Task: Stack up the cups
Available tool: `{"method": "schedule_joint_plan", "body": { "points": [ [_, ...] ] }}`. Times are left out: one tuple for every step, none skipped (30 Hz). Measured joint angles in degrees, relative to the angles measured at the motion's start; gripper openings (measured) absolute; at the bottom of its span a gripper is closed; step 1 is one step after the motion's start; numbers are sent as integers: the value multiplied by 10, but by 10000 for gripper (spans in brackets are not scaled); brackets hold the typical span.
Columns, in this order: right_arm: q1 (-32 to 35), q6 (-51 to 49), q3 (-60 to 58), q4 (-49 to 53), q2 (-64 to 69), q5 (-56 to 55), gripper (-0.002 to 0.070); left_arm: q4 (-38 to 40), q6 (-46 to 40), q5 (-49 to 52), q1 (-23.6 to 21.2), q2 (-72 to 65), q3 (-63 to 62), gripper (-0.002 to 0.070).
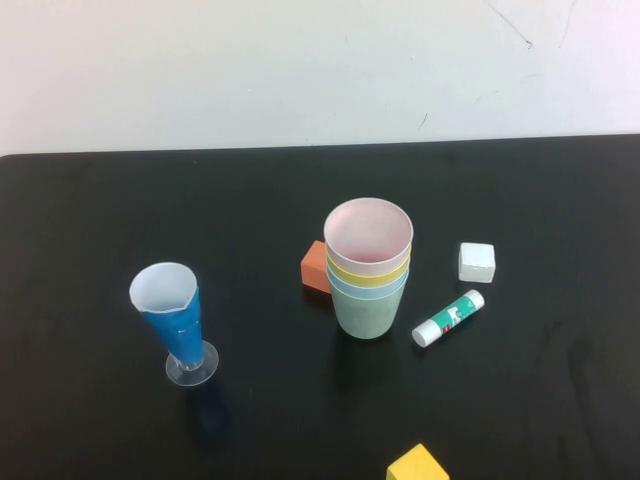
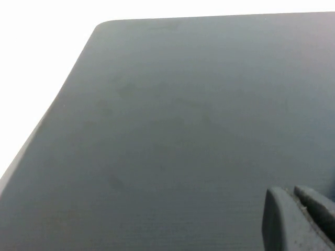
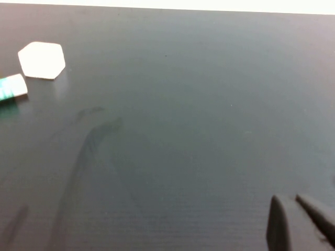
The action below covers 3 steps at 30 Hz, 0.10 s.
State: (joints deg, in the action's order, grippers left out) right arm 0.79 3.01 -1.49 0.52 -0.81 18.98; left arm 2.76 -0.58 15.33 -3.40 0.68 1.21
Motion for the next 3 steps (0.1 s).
{"method": "schedule_joint_plan", "body": {
  "points": [
    [0,0,0,0,0,0,-3,1,0,0,0,0,0,-2],
    [0,0,0,0,0,0,-3,0,0,0,0,0,0,-2],
    [0,0,0,0,0,0,-3,0,0,0,0,0,0,-2]
  ]
}}
